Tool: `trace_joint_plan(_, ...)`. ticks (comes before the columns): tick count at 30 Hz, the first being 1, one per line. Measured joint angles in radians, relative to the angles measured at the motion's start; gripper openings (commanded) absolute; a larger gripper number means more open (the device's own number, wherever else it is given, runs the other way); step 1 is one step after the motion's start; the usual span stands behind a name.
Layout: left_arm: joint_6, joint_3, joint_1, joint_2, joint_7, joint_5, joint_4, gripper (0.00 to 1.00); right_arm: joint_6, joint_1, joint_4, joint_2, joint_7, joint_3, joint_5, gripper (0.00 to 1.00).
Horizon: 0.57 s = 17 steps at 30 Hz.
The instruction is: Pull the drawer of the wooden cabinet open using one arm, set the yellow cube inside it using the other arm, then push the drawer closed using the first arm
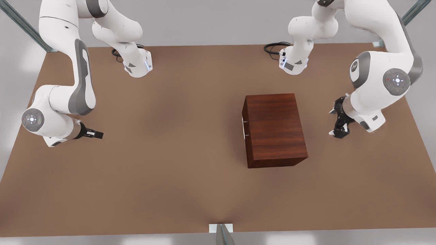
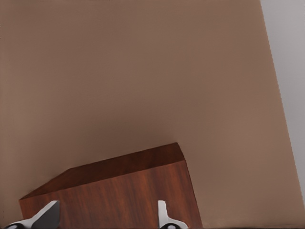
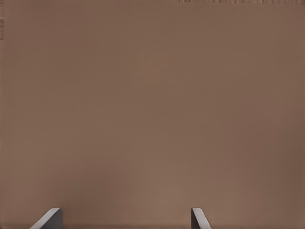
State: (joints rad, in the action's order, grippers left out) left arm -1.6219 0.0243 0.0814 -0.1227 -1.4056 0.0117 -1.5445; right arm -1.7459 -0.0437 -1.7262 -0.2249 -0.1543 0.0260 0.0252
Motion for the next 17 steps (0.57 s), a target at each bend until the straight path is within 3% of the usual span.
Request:
trace_joint_plan(5,-0.032,-0.002,0.003,-0.048,0.365,0.007,0.069,1.0,0.002,-0.002,0.003,0.0,0.008,0.0,0.0,1.0)
trace_joint_plan(17,-0.023,-0.002,-0.002,-0.061,0.92,0.026,0.075,1.0,0.076,-0.001,0.066,0.0,0.018,0.002,-0.002,1.0)
